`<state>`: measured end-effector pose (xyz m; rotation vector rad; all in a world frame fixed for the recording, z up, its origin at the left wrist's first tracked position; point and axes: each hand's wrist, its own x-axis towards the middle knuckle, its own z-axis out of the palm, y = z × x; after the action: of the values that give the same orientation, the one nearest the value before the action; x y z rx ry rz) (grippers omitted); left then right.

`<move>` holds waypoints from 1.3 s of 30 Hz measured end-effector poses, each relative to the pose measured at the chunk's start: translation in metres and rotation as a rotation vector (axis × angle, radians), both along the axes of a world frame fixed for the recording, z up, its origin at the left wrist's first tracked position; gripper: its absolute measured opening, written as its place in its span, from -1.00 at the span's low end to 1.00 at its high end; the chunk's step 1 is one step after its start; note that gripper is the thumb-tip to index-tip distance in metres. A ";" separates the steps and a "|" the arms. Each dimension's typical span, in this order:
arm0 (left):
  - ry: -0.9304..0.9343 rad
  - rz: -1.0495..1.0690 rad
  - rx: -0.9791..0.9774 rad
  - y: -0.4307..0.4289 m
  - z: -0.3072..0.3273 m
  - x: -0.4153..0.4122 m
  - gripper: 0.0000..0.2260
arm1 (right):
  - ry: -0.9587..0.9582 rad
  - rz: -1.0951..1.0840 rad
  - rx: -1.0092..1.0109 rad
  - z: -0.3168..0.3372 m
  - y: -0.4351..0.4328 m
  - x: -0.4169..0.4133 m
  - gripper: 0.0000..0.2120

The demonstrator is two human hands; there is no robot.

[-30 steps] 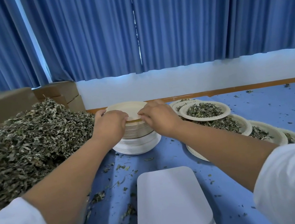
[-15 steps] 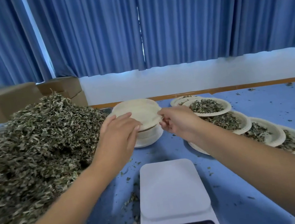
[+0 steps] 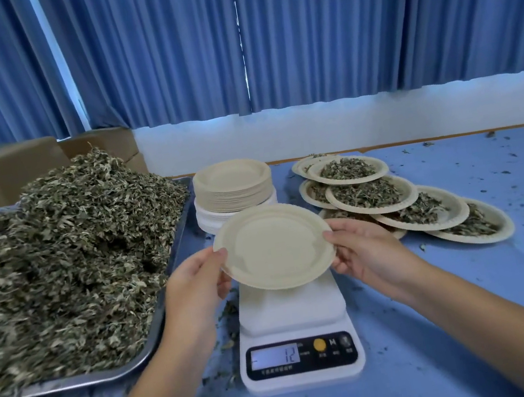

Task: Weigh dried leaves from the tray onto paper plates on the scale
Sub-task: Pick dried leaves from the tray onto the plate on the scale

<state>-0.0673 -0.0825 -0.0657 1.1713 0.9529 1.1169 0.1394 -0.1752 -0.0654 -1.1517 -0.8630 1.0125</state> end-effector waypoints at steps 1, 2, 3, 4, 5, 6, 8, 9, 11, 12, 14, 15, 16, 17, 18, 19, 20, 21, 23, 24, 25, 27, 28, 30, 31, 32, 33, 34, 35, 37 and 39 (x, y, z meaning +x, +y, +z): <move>0.016 0.002 -0.007 0.001 -0.003 0.000 -0.85 | -0.008 -0.008 -0.009 -0.001 -0.001 -0.001 -0.79; 0.038 0.006 -0.009 0.003 -0.006 -0.001 -0.85 | -0.013 -0.018 -0.015 -0.003 -0.002 -0.001 -0.79; 0.062 0.011 -0.011 0.004 -0.009 -0.002 -0.84 | -0.018 -0.026 -0.021 -0.004 -0.002 -0.002 -0.80; 0.086 0.015 -0.010 0.005 -0.011 -0.002 -0.81 | -0.027 -0.035 -0.030 -0.005 -0.002 -0.002 -0.80; 0.110 0.016 0.004 0.006 -0.012 -0.003 -0.76 | -0.046 -0.050 -0.042 -0.006 -0.002 -0.002 -0.79; 0.137 0.020 0.026 0.007 -0.014 -0.004 -0.69 | -0.077 -0.071 -0.063 -0.007 -0.002 -0.002 -0.78; 0.199 0.037 0.087 0.008 -0.017 -0.005 -0.58 | -0.142 -0.111 -0.114 -0.009 -0.001 -0.001 -0.72; 0.233 0.040 0.132 0.007 -0.018 -0.006 -0.58 | -0.162 -0.124 -0.132 -0.010 -0.001 0.000 -0.69; 0.329 0.042 0.260 0.005 -0.020 -0.007 -0.58 | -0.208 -0.142 -0.151 -0.011 -0.002 0.002 -0.65; 0.396 0.048 0.334 0.005 -0.021 -0.008 -0.56 | -0.240 -0.155 -0.161 -0.011 -0.002 0.003 -0.64; 0.530 0.073 0.461 0.004 -0.022 -0.011 -0.57 | -0.289 -0.181 -0.181 -0.012 -0.003 0.005 -0.62; 0.588 0.085 0.506 0.004 -0.023 -0.012 -0.59 | -0.310 -0.188 -0.191 -0.013 -0.003 0.006 -0.61; 0.641 0.089 0.539 0.005 -0.023 -0.013 -0.61 | -0.337 -0.189 -0.201 -0.014 -0.004 0.006 -0.61; 0.680 0.086 0.561 0.006 -0.023 -0.014 -0.63 | -0.365 -0.184 -0.210 -0.015 -0.005 0.006 -0.60; 0.701 0.077 0.574 0.007 -0.023 -0.015 -0.65 | -0.389 -0.174 -0.218 -0.016 -0.006 0.005 -0.61; 0.706 0.063 0.579 0.008 -0.023 -0.016 -0.65 | -0.404 -0.163 -0.224 -0.017 -0.008 0.004 -0.61; 0.706 0.049 0.583 0.009 -0.023 -0.018 -0.65 | -0.415 -0.154 -0.231 -0.019 -0.010 0.004 -0.62; 0.707 0.037 0.587 0.009 -0.024 -0.019 -0.65 | -0.423 -0.146 -0.239 -0.020 -0.011 0.003 -0.63; 0.719 0.020 0.586 0.010 -0.025 -0.020 -0.64 | -0.433 -0.138 -0.247 -0.022 -0.013 0.002 -0.64; 0.734 0.015 0.580 0.011 -0.025 -0.020 -0.63 | -0.433 -0.139 -0.245 -0.022 -0.012 0.002 -0.64; 0.750 0.013 0.571 0.011 -0.026 -0.020 -0.63 | -0.431 -0.142 -0.241 -0.023 -0.012 0.002 -0.64; 0.767 0.010 0.552 0.010 -0.027 -0.019 -0.61 | -0.432 -0.143 -0.240 -0.023 -0.011 0.002 -0.64; 0.773 0.012 0.544 0.010 -0.027 -0.019 -0.61 | -0.435 -0.142 -0.241 -0.024 -0.011 0.003 -0.64; 0.798 0.016 0.533 0.010 -0.026 -0.019 -0.61 | -0.441 -0.139 -0.239 -0.025 -0.010 0.003 -0.64; 0.812 0.016 0.533 0.010 -0.026 -0.018 -0.61 | -0.442 -0.137 -0.236 -0.025 -0.010 0.004 -0.65; 0.821 0.017 0.534 0.010 -0.025 -0.018 -0.62 | -0.443 -0.133 -0.233 -0.026 -0.009 0.004 -0.65; 0.827 0.020 0.535 0.010 -0.025 -0.018 -0.62 | -0.443 -0.129 -0.230 -0.026 -0.009 0.005 -0.65; 0.835 0.024 0.537 0.010 -0.025 -0.018 -0.62 | -0.443 -0.127 -0.228 -0.027 -0.009 0.005 -0.66; 0.845 0.028 0.541 0.010 -0.025 -0.018 -0.62 | -0.441 -0.126 -0.226 -0.027 -0.009 0.006 -0.68; 0.867 0.038 0.557 0.010 -0.025 -0.018 -0.59 | -0.430 -0.138 -0.211 -0.027 -0.009 0.007 -0.72; 0.866 0.061 0.564 0.008 -0.025 -0.017 -0.55 | -0.418 -0.185 -0.191 -0.027 -0.009 0.009 -0.79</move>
<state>-0.0845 -0.0747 -0.0902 2.1965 1.3613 0.9440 0.1488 -0.1843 -0.0920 -1.6112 -0.9783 0.7219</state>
